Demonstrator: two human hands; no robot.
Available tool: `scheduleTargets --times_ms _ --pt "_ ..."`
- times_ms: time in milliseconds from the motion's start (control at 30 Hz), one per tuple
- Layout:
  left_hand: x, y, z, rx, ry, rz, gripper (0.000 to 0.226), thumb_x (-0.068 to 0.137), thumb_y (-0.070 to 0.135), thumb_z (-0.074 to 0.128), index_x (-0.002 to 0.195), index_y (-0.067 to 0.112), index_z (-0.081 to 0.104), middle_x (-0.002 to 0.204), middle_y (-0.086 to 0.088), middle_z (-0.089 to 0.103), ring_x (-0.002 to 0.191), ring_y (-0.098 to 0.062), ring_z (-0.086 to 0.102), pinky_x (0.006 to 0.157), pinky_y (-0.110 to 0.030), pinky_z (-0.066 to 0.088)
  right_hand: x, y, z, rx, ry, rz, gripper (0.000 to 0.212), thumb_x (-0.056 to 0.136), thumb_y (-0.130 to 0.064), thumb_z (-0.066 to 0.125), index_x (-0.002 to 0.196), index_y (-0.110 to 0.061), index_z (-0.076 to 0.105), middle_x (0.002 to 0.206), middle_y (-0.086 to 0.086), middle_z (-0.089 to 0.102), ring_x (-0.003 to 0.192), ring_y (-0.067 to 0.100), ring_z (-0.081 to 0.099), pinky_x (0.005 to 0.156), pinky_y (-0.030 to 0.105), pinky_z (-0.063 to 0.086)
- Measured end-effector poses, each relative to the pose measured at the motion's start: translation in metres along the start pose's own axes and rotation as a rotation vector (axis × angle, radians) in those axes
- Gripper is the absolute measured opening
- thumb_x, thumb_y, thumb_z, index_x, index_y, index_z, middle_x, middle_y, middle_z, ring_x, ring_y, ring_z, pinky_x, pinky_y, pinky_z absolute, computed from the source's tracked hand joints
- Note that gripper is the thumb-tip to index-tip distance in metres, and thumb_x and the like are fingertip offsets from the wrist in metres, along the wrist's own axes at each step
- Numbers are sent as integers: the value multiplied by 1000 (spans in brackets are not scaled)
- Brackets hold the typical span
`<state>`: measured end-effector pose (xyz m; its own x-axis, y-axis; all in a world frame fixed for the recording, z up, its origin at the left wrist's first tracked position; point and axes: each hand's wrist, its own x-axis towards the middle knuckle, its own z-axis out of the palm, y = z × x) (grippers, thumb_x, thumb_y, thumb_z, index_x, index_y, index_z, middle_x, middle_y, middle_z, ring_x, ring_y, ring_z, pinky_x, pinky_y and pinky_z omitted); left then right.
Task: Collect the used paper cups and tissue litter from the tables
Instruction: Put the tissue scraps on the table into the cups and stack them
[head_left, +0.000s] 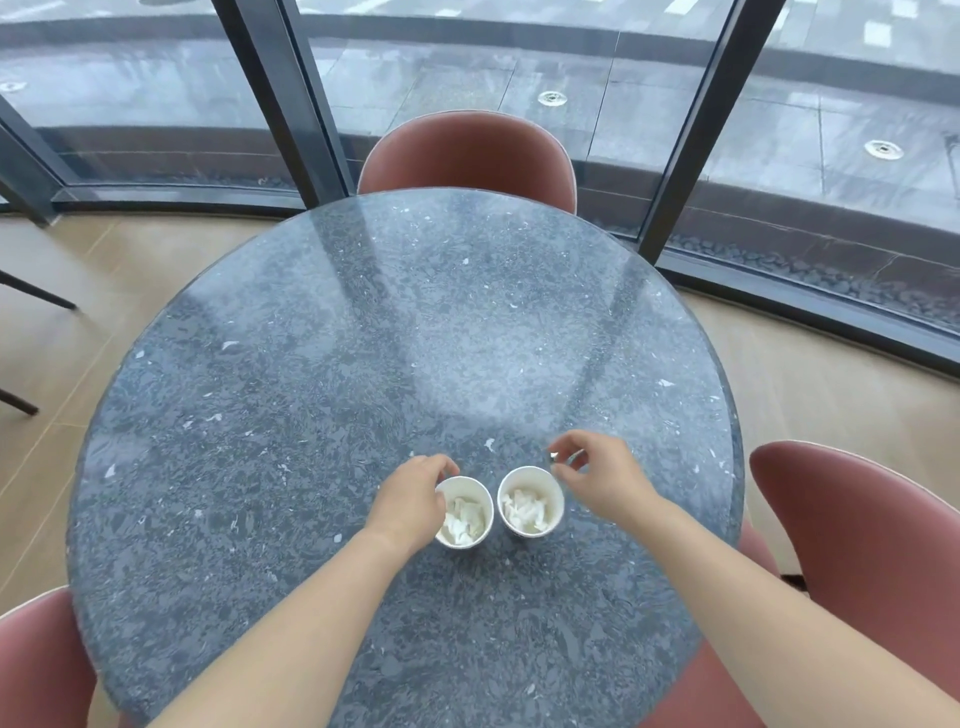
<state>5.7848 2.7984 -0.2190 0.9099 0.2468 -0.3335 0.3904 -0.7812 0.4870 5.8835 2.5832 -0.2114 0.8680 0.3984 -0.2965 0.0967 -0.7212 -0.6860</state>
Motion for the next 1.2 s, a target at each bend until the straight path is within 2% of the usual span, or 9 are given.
scheduleTargets --times_ms 200,400,500,600,667,800,933,1067,1200 --pt "30 11 -4 -106 91 -6 26 83 5 50 99 22 61 96 5 59 81 -12 51 73 -23 38 22 17 2 -15 14 36 11 82 -17 62 85 -28 63 83 -13 60 72 3 54 55 12 36" --pt "65 24 -5 -280 159 -141 21 81 9 56 95 25 56 100 2 61 80 -16 61 81 -33 49 49 37 1 -123 -6 22 17 81 -12 62 95 -22 64 95 -7 60 82 6 50 72 17 34" --pt "73 25 -3 -282 132 -121 20 83 12 57 96 27 56 102 5 60 78 -10 61 76 -24 44 58 42 6 -173 -37 -16 20 82 -13 63 101 -20 64 104 -3 59 92 12 53 79 20 37" --pt "72 21 -5 -238 114 -39 20 85 17 59 102 29 55 103 9 52 75 5 55 66 -8 36 63 46 14 -194 -68 -23 22 83 -15 62 105 -21 63 112 -5 54 102 16 53 81 24 40" --pt "69 16 -8 -192 109 21 23 86 20 59 106 29 54 106 12 48 76 11 51 65 -6 35 66 48 21 -230 -115 -45 25 83 -12 60 107 -19 64 116 -3 52 103 19 52 83 26 41" --pt "62 14 -13 -138 121 122 25 86 19 60 110 28 55 107 17 43 89 -3 53 77 -25 49 68 49 29 -273 -166 -41 18 84 -9 58 98 -16 66 107 3 54 96 23 56 77 24 40" --pt "55 18 -17 -38 149 237 24 85 17 60 106 28 57 103 17 47 94 -7 52 73 -27 48 62 43 21 -162 -67 -12 13 82 -10 59 90 -16 67 93 1 57 85 18 55 72 22 37" --pt "49 23 -16 39 36 283 21 87 24 58 108 28 57 110 14 57 106 -10 52 83 -34 49 45 23 5 -40 63 -90 9 81 -14 65 89 -19 66 84 -7 56 76 10 52 71 24 44" --pt "44 26 -14 270 -65 315 25 89 30 54 114 31 54 115 16 57 112 -12 50 80 -35 50 16 4 0 31 30 -175 11 80 -16 67 89 -22 65 83 -11 57 77 8 55 71 20 47"
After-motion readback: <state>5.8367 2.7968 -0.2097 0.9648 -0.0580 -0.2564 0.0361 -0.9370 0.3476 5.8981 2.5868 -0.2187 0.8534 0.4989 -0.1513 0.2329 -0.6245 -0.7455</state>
